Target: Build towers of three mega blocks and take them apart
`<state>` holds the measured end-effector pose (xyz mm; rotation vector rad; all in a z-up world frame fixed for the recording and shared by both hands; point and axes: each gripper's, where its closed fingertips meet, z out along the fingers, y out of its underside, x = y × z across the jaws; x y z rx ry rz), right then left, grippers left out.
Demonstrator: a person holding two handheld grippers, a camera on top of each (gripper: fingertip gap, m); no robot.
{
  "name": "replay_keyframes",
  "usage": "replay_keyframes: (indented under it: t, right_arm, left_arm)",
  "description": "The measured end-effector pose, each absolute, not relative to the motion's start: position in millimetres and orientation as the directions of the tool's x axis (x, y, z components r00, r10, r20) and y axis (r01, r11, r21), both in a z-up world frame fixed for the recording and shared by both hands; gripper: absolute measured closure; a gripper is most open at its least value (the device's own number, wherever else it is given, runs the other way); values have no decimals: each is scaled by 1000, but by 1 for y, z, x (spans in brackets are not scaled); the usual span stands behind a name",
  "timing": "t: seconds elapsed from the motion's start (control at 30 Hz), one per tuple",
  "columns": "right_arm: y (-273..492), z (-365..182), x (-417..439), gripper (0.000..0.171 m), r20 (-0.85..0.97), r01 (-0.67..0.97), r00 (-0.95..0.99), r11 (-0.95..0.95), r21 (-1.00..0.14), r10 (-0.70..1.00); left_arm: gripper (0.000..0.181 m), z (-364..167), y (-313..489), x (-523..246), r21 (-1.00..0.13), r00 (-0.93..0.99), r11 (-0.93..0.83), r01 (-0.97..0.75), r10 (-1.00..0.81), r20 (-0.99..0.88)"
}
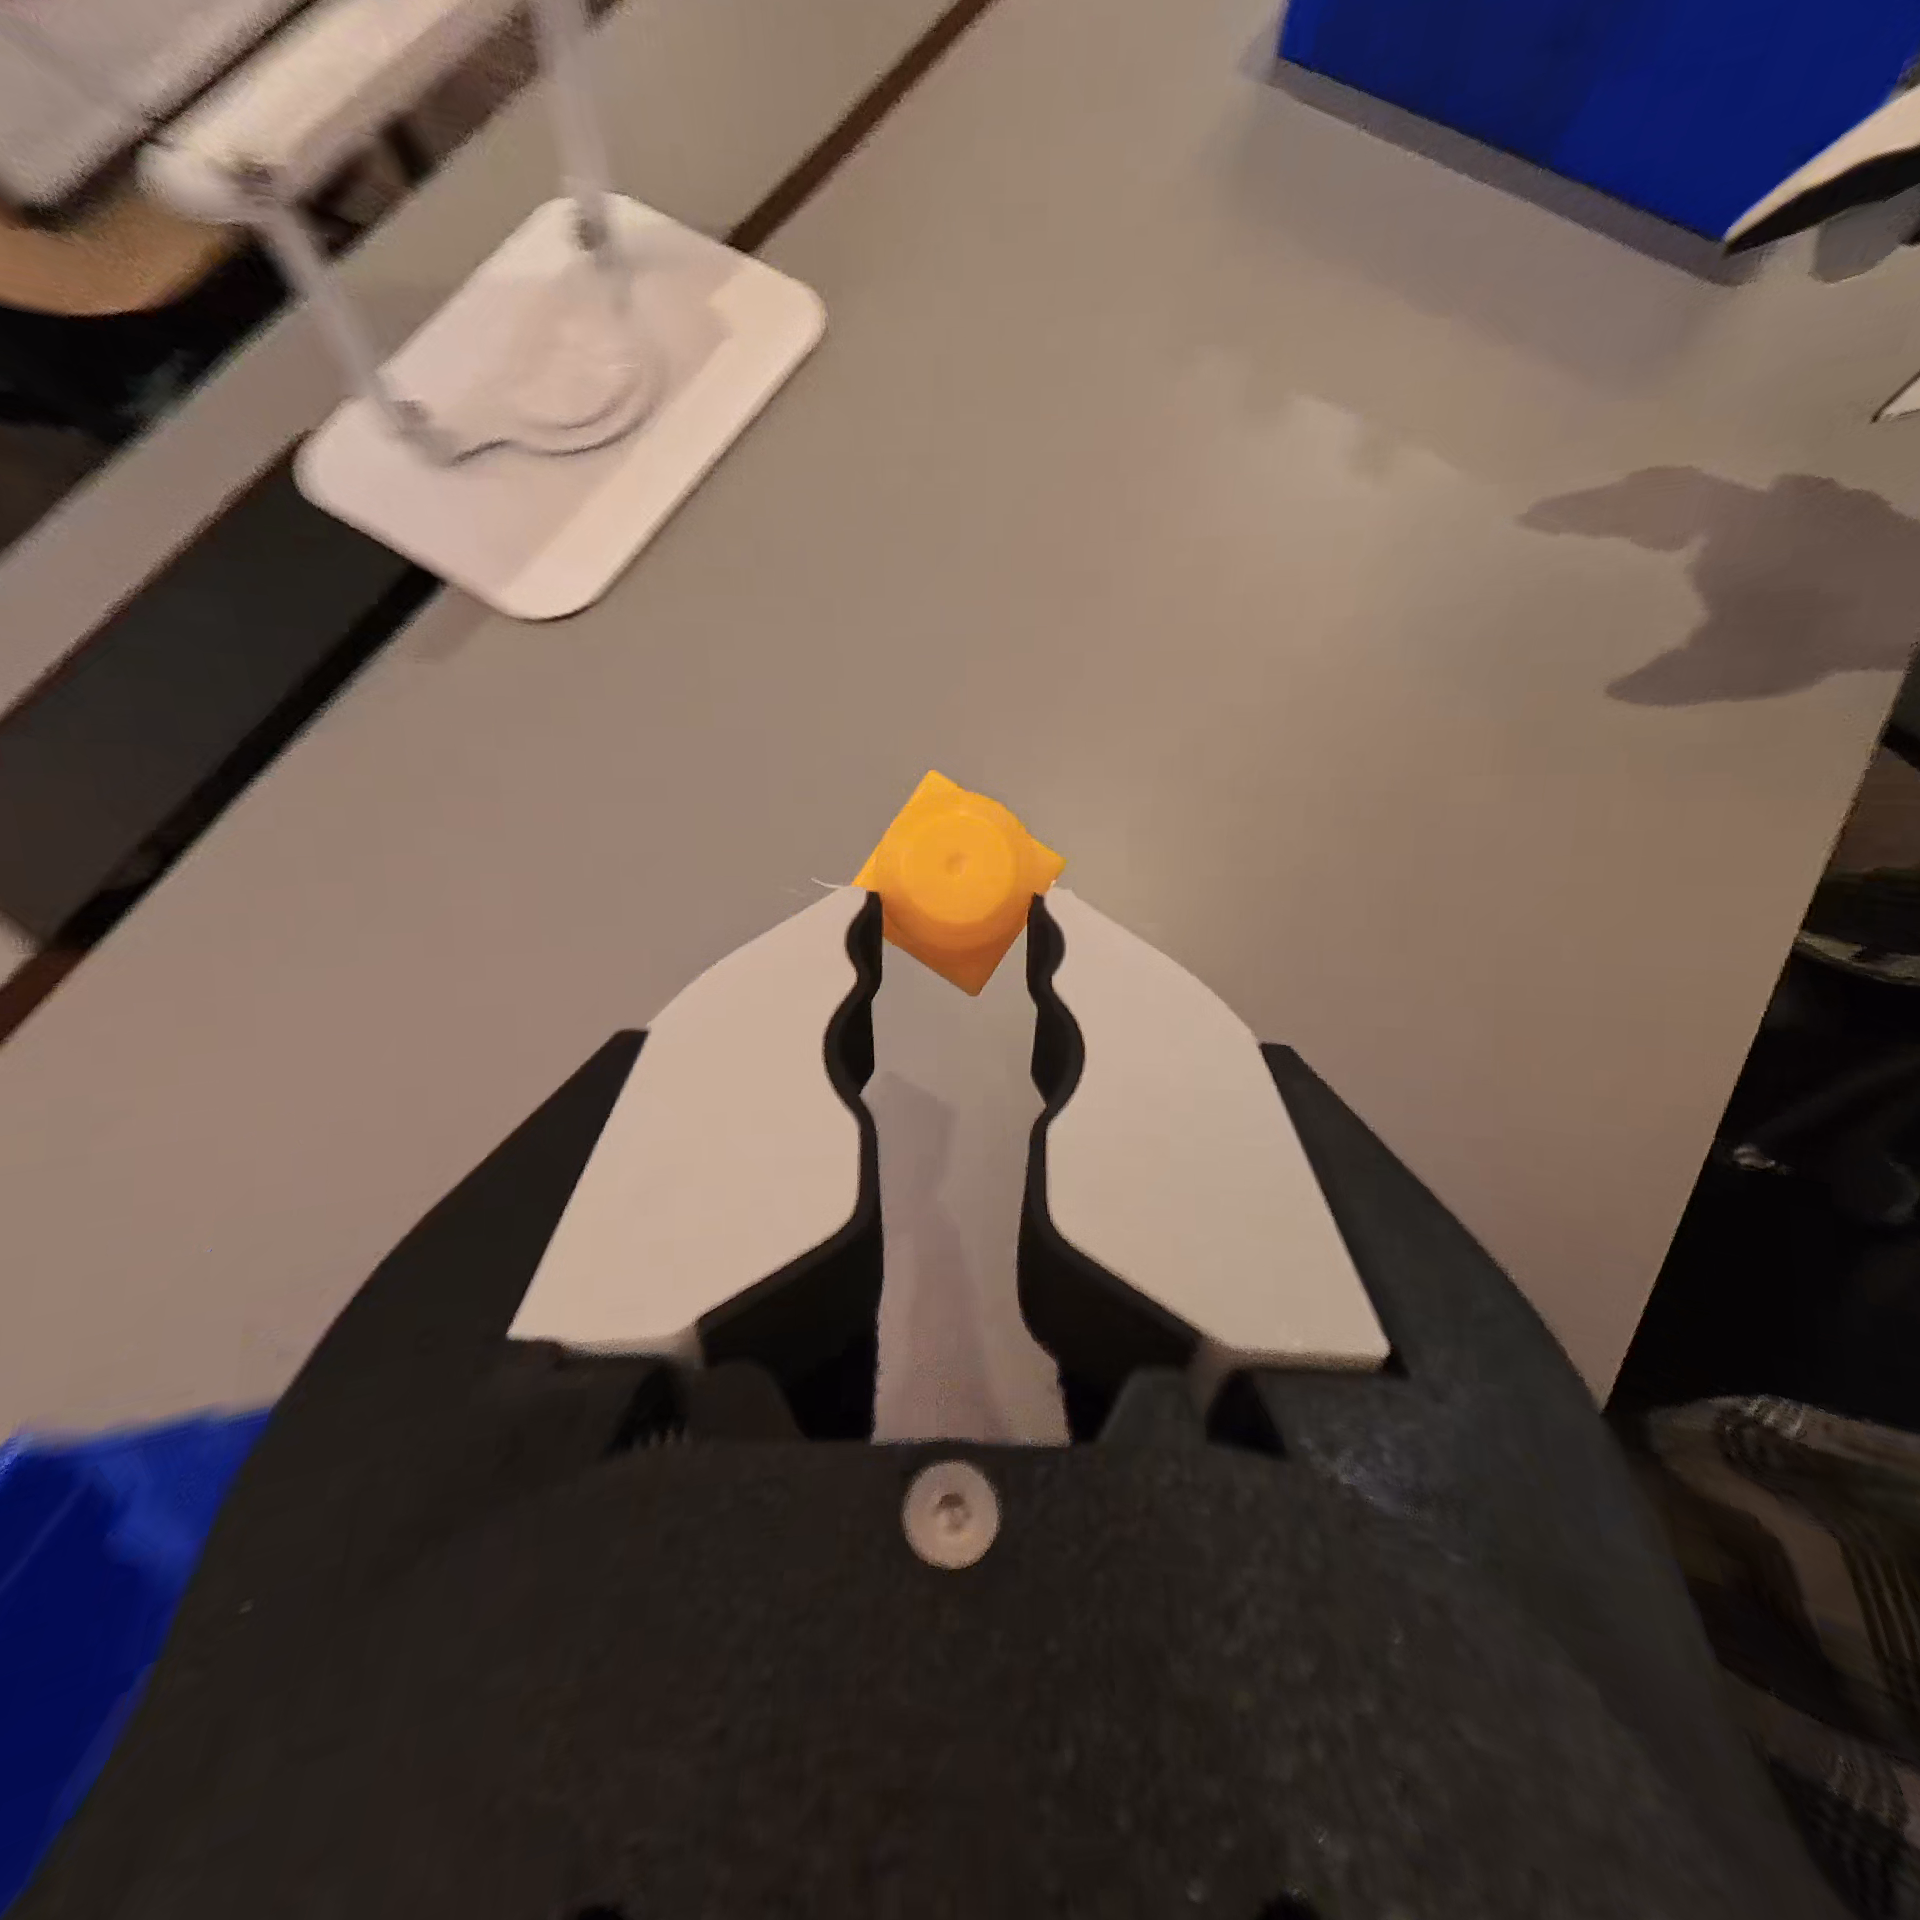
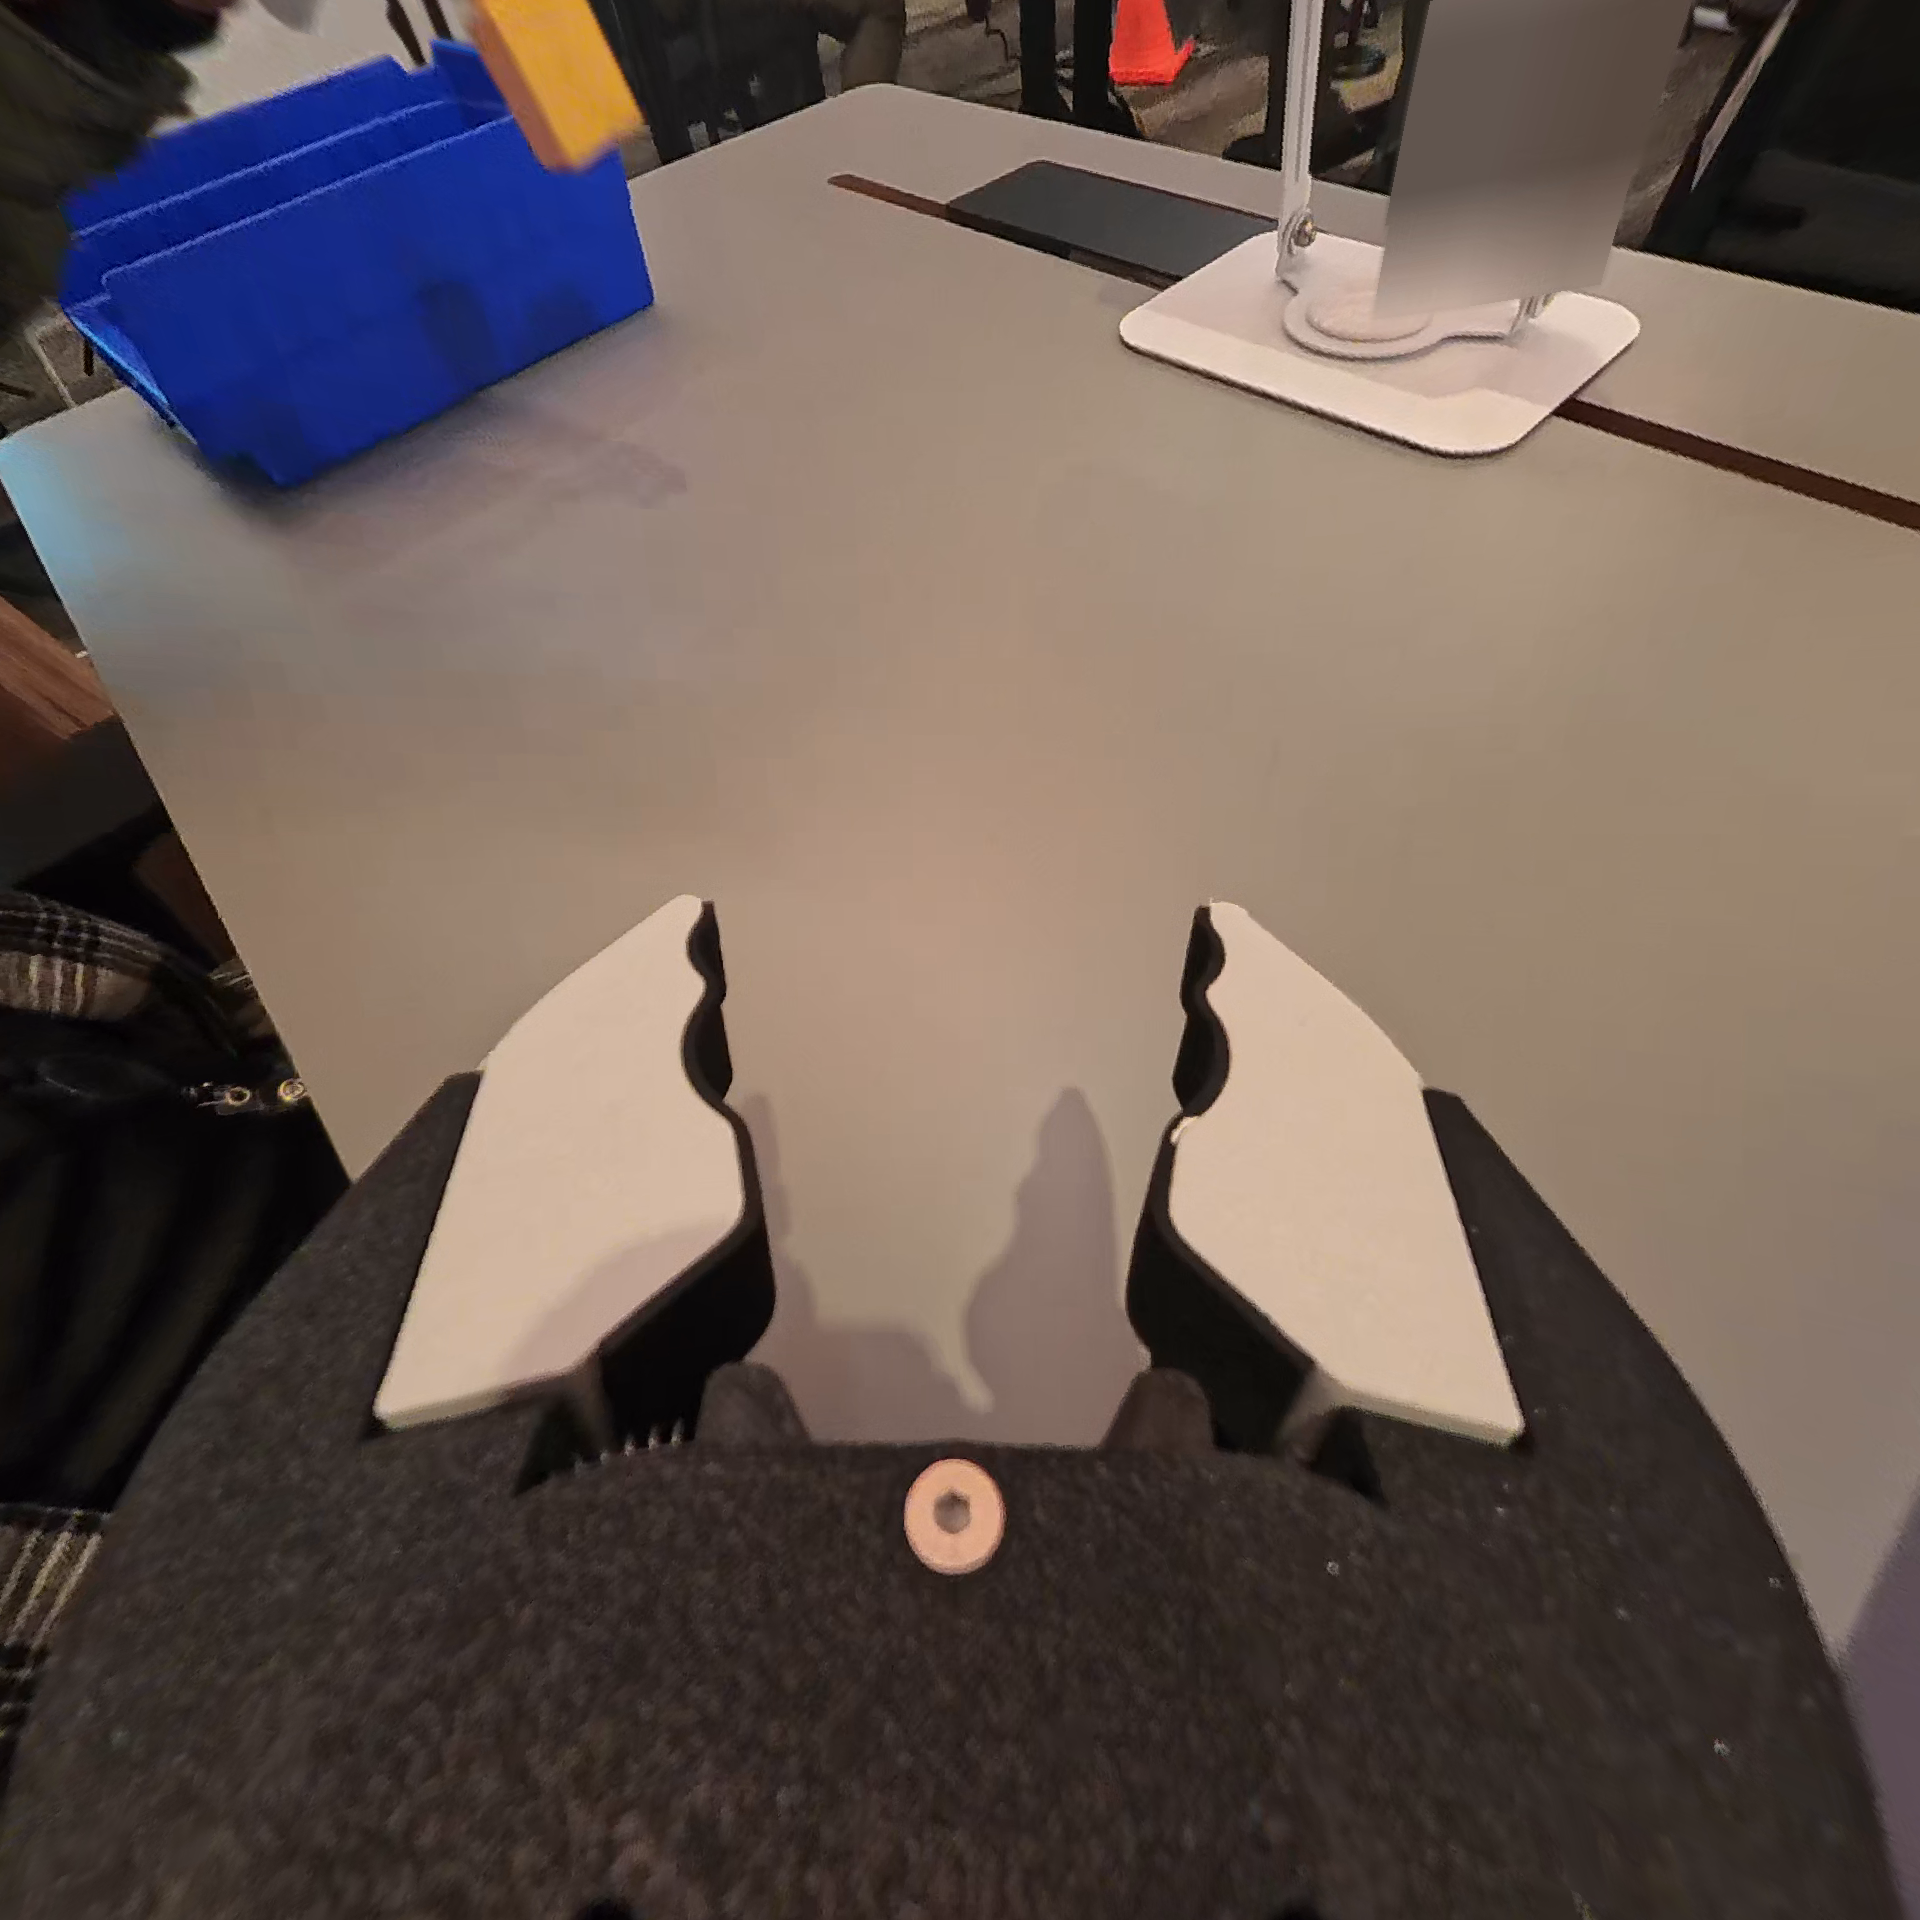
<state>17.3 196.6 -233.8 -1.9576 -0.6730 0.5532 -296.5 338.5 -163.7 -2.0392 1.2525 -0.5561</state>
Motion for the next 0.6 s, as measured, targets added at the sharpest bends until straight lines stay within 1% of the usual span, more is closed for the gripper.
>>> replay_keyframes:
  t: [0.13,0.23,0.47,0.6]
  right_arm:
    - [188,-239,23,87,-109,220,749,-401,-889,653]
    - [185,-240,26,88,-118,210,750,-403,-891,651]
    - [184,-245,29,88,-131,201,749,-412,-889,650]
    - [186,-248,26,88,-138,201,743,-415,-887,655]
  left_arm:
    - [155,-212,340,-233,-703,396,-333,-628,-915,80]
    - [155,-238,338,-204,-685,368,-341,-644,-923,114]
    - [155,-276,332,-187,-577,381,-387,-719,-914,139]
    - [155,-284,332,-184,-558,402,-415,-719,-903,154]
